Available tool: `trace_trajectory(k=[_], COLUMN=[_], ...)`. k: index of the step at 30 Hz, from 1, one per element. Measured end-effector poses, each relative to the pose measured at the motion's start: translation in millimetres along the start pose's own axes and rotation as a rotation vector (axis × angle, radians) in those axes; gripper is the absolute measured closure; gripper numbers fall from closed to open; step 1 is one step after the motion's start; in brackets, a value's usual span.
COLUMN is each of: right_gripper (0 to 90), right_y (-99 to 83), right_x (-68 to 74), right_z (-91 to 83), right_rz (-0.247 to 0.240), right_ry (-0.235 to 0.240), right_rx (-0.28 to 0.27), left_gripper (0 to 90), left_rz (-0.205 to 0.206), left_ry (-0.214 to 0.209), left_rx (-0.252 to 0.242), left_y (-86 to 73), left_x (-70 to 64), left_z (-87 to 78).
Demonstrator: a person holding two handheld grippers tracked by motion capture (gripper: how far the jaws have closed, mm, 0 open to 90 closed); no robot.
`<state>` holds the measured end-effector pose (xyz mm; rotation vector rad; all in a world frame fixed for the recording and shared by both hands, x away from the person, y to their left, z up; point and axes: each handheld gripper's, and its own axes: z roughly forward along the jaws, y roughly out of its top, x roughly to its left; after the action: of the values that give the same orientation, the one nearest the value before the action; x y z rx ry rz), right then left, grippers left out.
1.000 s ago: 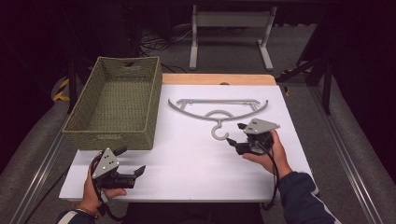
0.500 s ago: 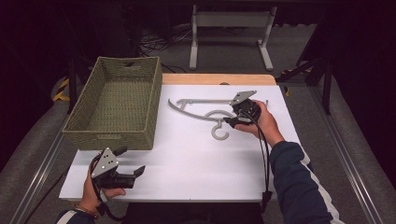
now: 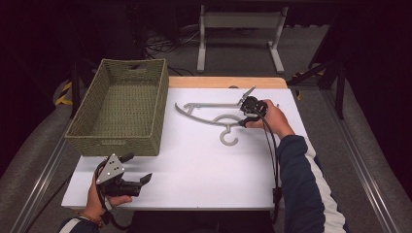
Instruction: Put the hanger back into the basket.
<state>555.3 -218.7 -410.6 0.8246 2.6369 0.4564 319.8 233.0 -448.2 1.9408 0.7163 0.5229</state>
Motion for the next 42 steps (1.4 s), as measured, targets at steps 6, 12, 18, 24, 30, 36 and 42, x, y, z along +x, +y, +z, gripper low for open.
trace_trajectory(k=[6, 12, 18, 24, 30, 36, 42], right_gripper=[35.9, 52.6, 61.6, 73.5, 78.9, 82.0, 81.9], right_y=[-2.1, -7.0, -5.0, -0.7, 3.3, -0.4, -15.1], right_x=[-7.8, -12.5, -5.9, 8.4, 25.4, 32.4, 31.5], right_z=[14.7, 14.7, 11.0, 5.5, 2.0, -0.5, -7.3], right_rz=[0.009, 0.042, -0.015, -0.134, -0.257, -0.251, -0.109], right_ry=[0.062, 0.154, 0.205, 0.243, 0.212, 0.169, 0.137], right_rx=[0.036, 0.01, 0.061, 0.141, 0.191, 0.172, 0.042], left_gripper=[6.9, 7.4, 7.8, 8.4, 8.6, 8.5, 8.7], left_rz=[-0.004, -0.003, 0.0, 0.004, 0.007, 0.005, 0.005], left_ry=[-0.012, -0.023, -0.024, -0.026, -0.028, -0.03, -0.028], left_rx=[0.0, 0.006, 0.012, 0.017, 0.017, 0.015, 0.017], left_y=[-0.3, -0.4, -0.3, -0.1, 0.2, 0.3, 0.5], left_x=[1.0, 0.6, 0.1, -0.2, -0.8, -0.9, -0.9], left_z=[0.5, 1.5, 1.6, 1.8, 1.1, 0.8, 1.2])
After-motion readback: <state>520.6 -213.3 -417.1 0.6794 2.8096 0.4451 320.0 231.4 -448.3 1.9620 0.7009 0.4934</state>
